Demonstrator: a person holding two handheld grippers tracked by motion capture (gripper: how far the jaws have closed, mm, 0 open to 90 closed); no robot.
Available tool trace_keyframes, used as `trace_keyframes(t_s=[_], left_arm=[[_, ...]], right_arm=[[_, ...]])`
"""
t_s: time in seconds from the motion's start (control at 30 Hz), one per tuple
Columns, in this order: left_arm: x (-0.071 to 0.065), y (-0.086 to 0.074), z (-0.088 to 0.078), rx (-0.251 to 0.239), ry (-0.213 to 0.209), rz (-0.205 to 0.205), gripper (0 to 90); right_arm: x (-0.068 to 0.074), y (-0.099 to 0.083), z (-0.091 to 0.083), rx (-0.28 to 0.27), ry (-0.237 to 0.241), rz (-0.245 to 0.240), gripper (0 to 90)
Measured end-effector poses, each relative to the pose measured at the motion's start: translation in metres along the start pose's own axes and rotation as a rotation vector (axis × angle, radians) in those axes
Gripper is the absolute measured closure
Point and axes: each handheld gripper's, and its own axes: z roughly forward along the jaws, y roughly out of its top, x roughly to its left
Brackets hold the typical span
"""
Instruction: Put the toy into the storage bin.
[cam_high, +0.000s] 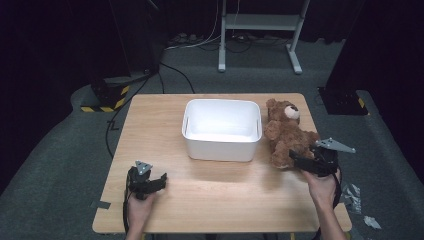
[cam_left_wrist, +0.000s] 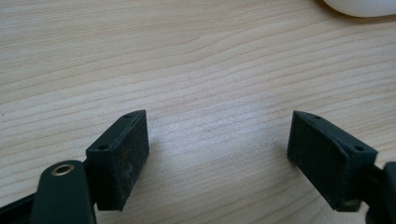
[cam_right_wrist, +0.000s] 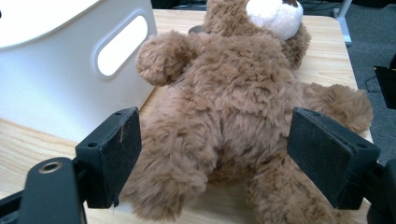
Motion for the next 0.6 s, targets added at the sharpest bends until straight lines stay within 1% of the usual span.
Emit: trace_keyframes(t_s=[0.1,0.17,0.2,0.3,0.33,0.37,0.4,0.47,0.6], left_arm=[[0.000,0.000,0.000,0.000,0.000,0.000,20.5],[0.000,0.000,0.000,0.000,0.000,0.000,20.5],[0.000,0.000,0.000,0.000,0.000,0.000,20.6],[0.000,0.000,0.000,0.000,0.000,0.000,20.6],[0.000,0.000,0.000,0.000,0.001,0.000,20.6],[0.000,0.000,0.000,0.000,0.001,0.000,20.6],[0.000,0.000,0.000,0.000,0.001,0.000,20.6],[0.000,0.000,0.000,0.000,0.001,0.000,20.6],[0.000,0.000,0.000,0.000,0.001,0.001,20.6]], right_arm=[[-0.002,0.002,0.002,-0.003,0.002,0.008,18.0],[-0.003,0.003,0.005,0.003,0.006,0.024,17.9],[-0.004,0.004,0.006,0.004,0.007,0.018,17.9],[-0.005,0.009,0.009,0.008,0.009,0.030,17.9],[-0.005,0.010,0.011,0.000,0.005,0.025,17.9],[-0.005,0.012,0.012,0.003,0.008,0.032,17.8],[-0.006,0.013,0.013,0.002,0.007,0.028,17.9],[-0.006,0.015,0.015,0.002,0.009,0.038,17.9],[-0.006,0.020,0.019,0.009,0.017,0.040,17.8]])
